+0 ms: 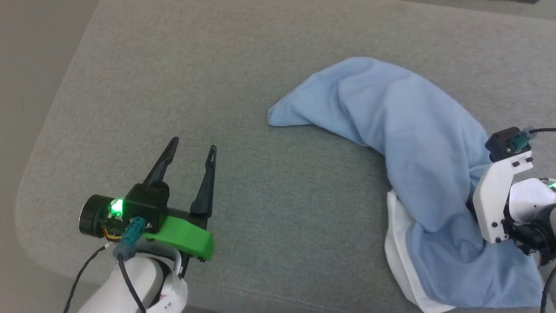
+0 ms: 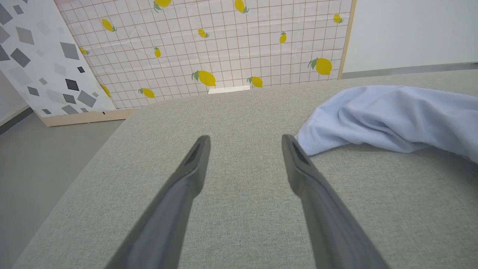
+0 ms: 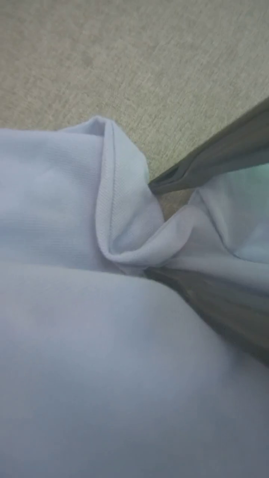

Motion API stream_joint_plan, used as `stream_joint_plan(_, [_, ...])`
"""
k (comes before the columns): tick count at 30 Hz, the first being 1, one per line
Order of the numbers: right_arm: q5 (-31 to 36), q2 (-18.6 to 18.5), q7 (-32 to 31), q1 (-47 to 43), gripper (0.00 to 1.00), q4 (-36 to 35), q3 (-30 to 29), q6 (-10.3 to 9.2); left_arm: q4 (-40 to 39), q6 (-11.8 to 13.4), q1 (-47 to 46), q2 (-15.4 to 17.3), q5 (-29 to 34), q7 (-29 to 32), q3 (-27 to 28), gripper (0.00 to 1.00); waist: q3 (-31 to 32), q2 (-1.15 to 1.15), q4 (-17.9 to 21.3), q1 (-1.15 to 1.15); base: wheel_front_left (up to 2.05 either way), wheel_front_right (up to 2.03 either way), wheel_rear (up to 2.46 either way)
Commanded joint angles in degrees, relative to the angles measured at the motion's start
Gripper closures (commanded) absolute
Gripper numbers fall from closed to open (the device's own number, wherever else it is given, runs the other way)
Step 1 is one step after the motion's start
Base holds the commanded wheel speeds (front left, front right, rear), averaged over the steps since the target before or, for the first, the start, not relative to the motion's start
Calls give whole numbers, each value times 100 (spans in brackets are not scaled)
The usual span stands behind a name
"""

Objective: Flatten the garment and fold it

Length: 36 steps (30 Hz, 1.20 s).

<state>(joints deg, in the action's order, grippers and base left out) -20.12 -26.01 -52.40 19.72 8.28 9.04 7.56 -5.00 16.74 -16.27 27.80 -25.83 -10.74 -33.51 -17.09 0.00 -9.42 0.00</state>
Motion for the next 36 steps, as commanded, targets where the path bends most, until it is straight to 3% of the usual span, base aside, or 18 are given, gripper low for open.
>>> stream_joint_plan(1, [44,16,3,32,0,147,116,-8,36,7,-95,-38,78,-46,-3,0,-209,0,-228,0,0,0,0])
stream_joint_plan(2, [60,13,27,26,65,205,148,-8,52,5,-102,-48,78,-54,-8,0,-207,0,-238,0,0,0,0])
stream_joint_plan(3, [95,7,100,30,100,251,163,-8,74,6,-112,-59,76,-61,-13,0,-199,0,-243,0,0,0,0])
stream_joint_plan(13, [176,-282,1072,316,100,49,-219,-8,258,-26,26,-68,-40,-43,-75,0,328,0,188,0,0,0,0])
stream_joint_plan(19, [234,-579,1208,224,100,228,-886,-8,239,-51,38,-83,-97,24,-125,0,552,0,442,0,0,0,0])
stream_joint_plan(23, [406,-536,1288,-20,100,562,-1199,-8,201,-38,20,-93,-110,56,-139,0,562,0,513,0,0,0,0])
stream_joint_plan(24, [421,-472,1315,-72,79,617,-1219,-8,195,-38,21,-90,-114,60,-142,0,561,0,524,0,0,0,0])
stream_joint_plan(25, [424,-373,1371,-121,0,677,-1245,-8,189,-36,26,-86,-118,65,-145,0,563,0,536,0,0,0,0])
stream_joint_plan(32, [473,64,2291,-58,0,532,-1183,-8,169,8,116,-40,-185,97,-124,0,697,0,645,0,0,0,0])
stream_joint_plan(33, [329,185,2777,-2,0,252,-1066,-8,139,12,120,-47,-271,137,-87,0,767,0,698,0,0,0,0])
stream_joint_plan(36, [205,259,3332,-61,0,-87,-964,-8,115,21,86,-73,-355,197,-50,0,828,0,746,0,0,0,0])
